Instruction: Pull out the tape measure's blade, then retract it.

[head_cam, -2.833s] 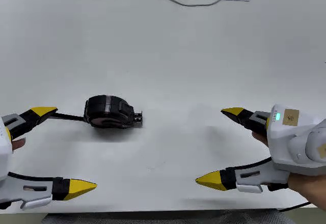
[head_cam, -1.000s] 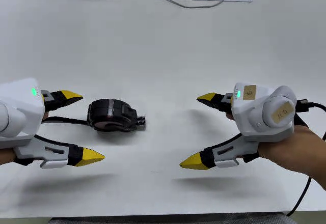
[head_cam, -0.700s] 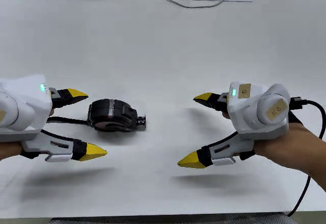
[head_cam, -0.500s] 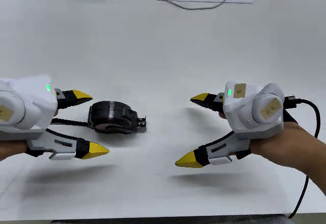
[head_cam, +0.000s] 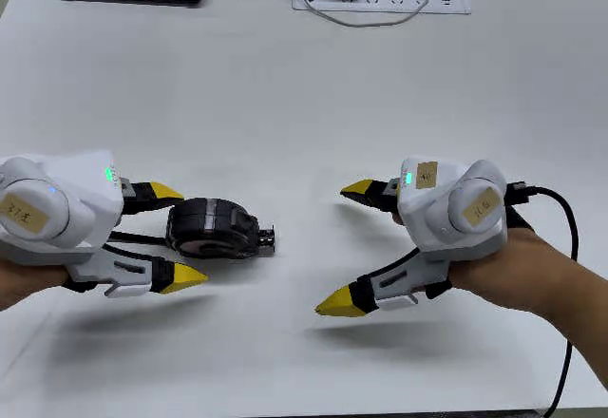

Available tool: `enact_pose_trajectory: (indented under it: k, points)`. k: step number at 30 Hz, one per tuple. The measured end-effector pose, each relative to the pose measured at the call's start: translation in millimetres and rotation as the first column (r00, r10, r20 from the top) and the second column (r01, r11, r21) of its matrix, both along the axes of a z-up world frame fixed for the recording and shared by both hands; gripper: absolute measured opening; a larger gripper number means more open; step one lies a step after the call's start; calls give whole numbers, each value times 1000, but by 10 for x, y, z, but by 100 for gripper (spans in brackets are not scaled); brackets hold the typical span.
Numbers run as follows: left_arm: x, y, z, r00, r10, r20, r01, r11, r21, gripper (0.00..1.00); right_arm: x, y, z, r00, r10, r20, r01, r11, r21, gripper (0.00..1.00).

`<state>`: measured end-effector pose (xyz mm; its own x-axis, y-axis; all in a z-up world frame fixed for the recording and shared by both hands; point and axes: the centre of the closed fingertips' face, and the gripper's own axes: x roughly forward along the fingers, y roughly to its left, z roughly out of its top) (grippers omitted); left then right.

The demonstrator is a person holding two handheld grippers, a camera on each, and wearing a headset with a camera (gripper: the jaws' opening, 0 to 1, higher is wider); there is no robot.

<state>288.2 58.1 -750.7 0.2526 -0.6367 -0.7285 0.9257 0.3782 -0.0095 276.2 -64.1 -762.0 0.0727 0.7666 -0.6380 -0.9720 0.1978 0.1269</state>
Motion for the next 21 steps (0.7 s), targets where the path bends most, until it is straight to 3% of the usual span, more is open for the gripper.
enact_pose_trajectory:
  k: [13,21]
  points:
    - [52,10,-24,999,-10,37,10,1000,10,38,8,126,-30,1000,16,-2,-16,1000,10,86]
    - [50,-22,-21,999,-12,44,12,1000,1,33,12,165,-46,1000,17,-7,-17,1000,16,86]
